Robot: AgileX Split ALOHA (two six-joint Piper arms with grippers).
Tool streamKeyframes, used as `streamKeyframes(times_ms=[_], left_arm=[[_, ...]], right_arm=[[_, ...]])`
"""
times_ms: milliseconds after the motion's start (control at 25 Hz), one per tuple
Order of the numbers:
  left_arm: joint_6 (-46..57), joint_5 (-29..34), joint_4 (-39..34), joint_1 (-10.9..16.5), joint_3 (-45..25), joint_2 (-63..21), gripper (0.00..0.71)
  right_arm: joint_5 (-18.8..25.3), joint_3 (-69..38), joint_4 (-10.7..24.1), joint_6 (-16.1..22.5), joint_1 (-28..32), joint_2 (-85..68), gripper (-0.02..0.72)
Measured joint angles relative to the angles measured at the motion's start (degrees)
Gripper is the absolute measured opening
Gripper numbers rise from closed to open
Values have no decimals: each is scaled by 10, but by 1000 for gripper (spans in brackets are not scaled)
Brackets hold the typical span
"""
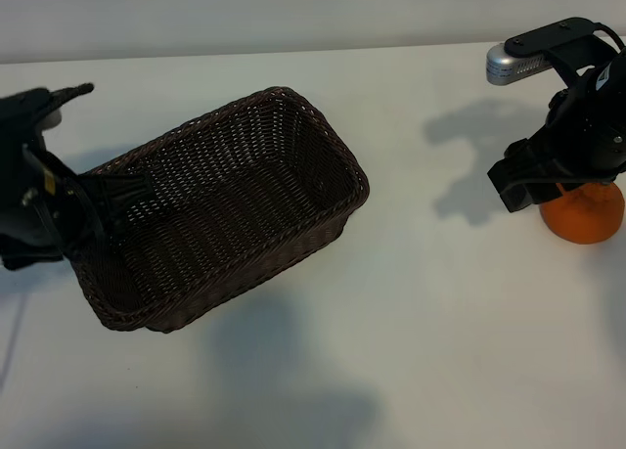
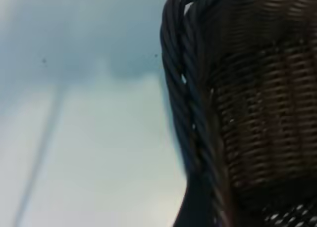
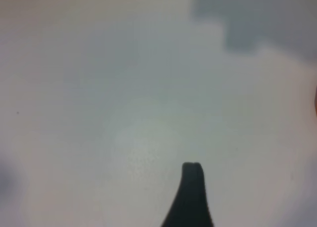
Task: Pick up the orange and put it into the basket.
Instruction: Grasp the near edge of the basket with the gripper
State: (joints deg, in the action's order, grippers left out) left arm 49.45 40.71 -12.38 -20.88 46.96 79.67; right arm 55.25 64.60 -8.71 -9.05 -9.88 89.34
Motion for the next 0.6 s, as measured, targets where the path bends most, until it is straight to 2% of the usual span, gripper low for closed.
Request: streamKeyframes(times_ms=[160,440,600], left_arm=[[16,-22,-3,1,-6,1,592],[21,-1,-3,31,-41,1,592],[21,-27,-2,36,-59,1,592]], right_arm=[[0,0,0,0,0,0,588],[0,0,0,-1,0,0,588],[0,0,0,-1,0,0,588]])
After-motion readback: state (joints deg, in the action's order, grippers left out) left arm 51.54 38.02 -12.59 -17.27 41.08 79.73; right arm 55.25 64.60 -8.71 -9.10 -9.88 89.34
